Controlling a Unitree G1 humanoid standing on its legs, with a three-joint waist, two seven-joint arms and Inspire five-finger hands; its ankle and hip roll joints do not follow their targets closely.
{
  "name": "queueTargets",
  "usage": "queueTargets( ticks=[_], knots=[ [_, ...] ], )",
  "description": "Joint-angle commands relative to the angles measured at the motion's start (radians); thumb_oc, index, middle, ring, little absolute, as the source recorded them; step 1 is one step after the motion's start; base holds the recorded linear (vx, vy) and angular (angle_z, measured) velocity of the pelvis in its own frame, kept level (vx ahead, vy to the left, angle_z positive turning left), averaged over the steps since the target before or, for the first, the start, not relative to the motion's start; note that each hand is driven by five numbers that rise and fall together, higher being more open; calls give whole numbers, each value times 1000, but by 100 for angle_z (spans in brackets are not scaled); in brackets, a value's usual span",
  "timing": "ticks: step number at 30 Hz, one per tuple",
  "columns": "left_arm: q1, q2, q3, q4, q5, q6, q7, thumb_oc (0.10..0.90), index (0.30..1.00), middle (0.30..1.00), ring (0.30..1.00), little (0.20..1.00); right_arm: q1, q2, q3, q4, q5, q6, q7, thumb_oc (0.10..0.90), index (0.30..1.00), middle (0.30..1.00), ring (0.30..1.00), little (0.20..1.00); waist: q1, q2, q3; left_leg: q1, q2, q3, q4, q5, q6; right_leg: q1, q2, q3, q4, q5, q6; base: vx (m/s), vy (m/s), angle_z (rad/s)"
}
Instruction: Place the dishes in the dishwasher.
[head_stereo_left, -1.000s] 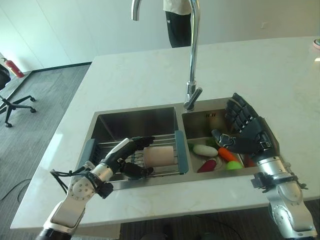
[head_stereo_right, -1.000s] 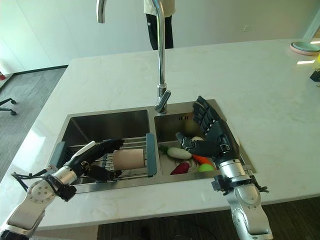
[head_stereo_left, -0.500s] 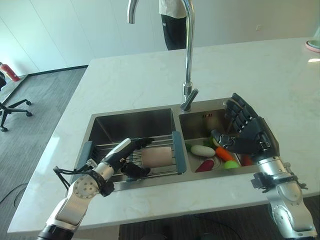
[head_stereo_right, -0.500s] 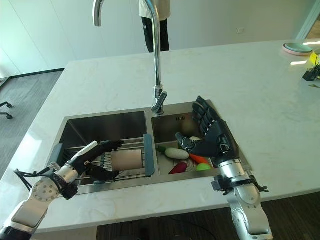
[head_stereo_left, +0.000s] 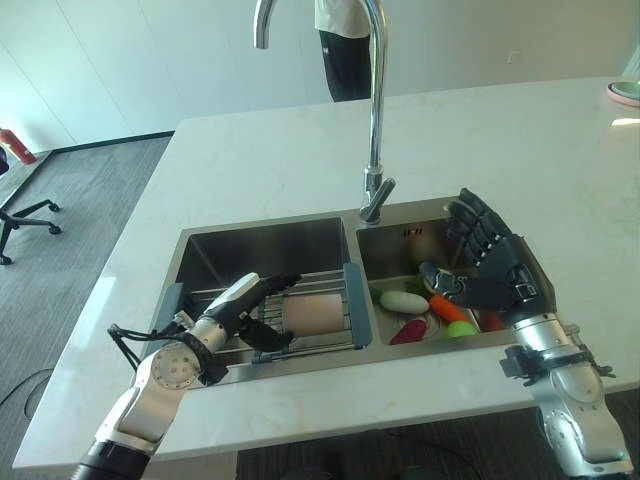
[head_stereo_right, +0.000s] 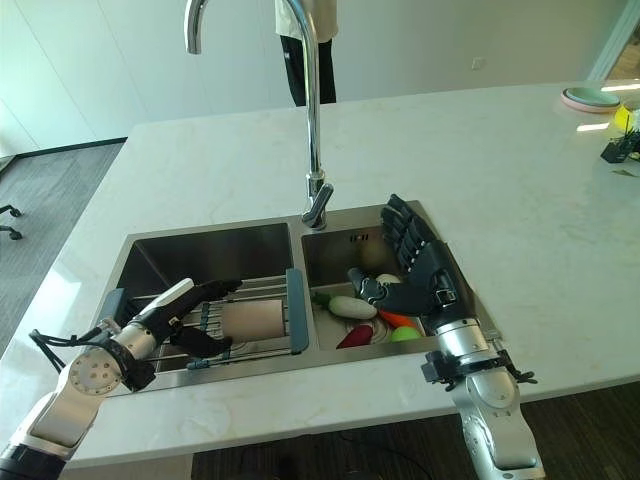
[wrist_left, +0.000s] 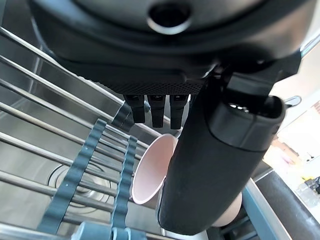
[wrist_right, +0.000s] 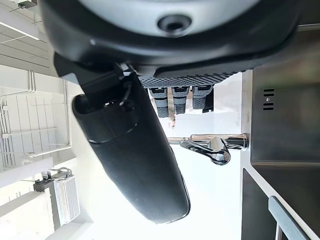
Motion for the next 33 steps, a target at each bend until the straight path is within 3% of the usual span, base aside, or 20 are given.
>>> queueTargets(
  ticks=[1,11,24,25,27,31,33],
  knots=[
    [-156,43,12,-23,18,3,-21,800,900,900,900,900,-131,-4,-11,-45,-3,-77,10,800,900,900,900,900,-27,10,-28,89,61,14,95,-233,-60,11,20,7,-53,-12,81,0,0,0],
    [-180,64,-24,-29,13,41,-100,800,900,900,900,900,-134,-11,-5,-48,1,-76,7,800,900,900,900,900,-38,18,-24,91,60,25,95,-235,-57,9,22,13,-53,-8,84,0,2,-3],
    [-189,45,-48,-19,40,63,-100,800,900,900,900,900,-132,-6,-4,-53,-3,-75,12,800,900,900,900,900,-45,19,-22,92,60,31,95,-237,-55,6,24,18,-53,-6,84,0,0,0],
    [-192,52,-60,-13,110,58,-101,675,712,712,712,712,-136,-6,-1,-49,-5,-77,12,800,900,900,900,900,-45,19,-21,92,60,31,95,-237,-55,5,24,19,-53,-6,84,0,0,0],
    [-197,56,-64,-5,120,66,-95,400,300,300,300,300,-138,-9,1,-48,-2,-77,6,800,900,900,900,900,-44,17,-22,92,59,32,95,-238,-54,5,24,17,-53,-6,85,0,0,0],
    [-201,63,-62,11,125,77,-65,400,300,300,300,300,-143,-12,1,-47,-4,-73,2,800,900,900,900,900,-44,17,-21,92,60,32,95,-238,-55,5,25,19,-53,-6,85,0,0,0],
    [-196,65,-50,15,155,27,-7,400,300,300,300,300,-140,-11,-2,-47,-5,-71,5,800,900,900,900,900,-43,16,-20,92,59,31,95,-238,-54,5,25,18,-53,-6,85,0,0,0]
  ],
)
